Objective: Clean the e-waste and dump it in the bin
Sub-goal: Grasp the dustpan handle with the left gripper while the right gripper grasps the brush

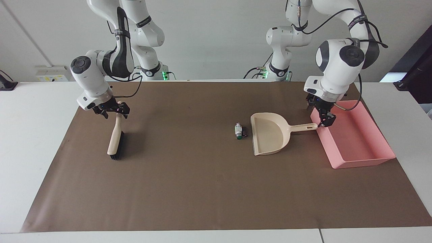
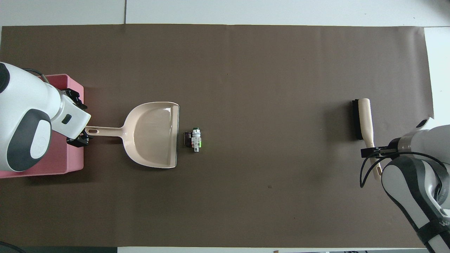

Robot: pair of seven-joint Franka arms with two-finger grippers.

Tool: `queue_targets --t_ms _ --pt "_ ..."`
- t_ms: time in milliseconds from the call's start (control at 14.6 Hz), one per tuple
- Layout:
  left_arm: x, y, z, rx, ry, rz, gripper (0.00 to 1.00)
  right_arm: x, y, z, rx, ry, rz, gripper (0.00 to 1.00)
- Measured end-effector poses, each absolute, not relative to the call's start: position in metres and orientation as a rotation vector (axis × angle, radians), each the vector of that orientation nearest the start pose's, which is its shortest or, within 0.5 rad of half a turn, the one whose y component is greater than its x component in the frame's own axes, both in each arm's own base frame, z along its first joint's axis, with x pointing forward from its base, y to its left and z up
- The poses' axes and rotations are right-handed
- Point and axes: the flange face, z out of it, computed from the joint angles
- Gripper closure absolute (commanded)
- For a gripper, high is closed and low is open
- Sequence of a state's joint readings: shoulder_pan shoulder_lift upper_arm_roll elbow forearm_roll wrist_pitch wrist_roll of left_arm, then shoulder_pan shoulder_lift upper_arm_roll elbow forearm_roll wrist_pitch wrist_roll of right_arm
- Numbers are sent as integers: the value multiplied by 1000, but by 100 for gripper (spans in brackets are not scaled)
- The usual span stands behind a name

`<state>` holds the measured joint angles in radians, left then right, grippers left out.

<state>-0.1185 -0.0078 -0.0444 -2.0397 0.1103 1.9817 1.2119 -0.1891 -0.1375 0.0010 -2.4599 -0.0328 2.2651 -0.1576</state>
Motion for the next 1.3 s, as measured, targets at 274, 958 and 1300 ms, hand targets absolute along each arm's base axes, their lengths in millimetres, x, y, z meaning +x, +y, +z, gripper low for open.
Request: queue_targets --t_ms 274,958,1300 --pt "524 -107 398 -2202 2044 219 7 448 -87 343 -3154 8 98 28" --pt "507 -126 351 -2116 2039 227 10 449 -81 342 -3132 16 94 37" --pt "501 -145 334 -2083 2031 247 39 449 -76 342 -3131 2 95 100"
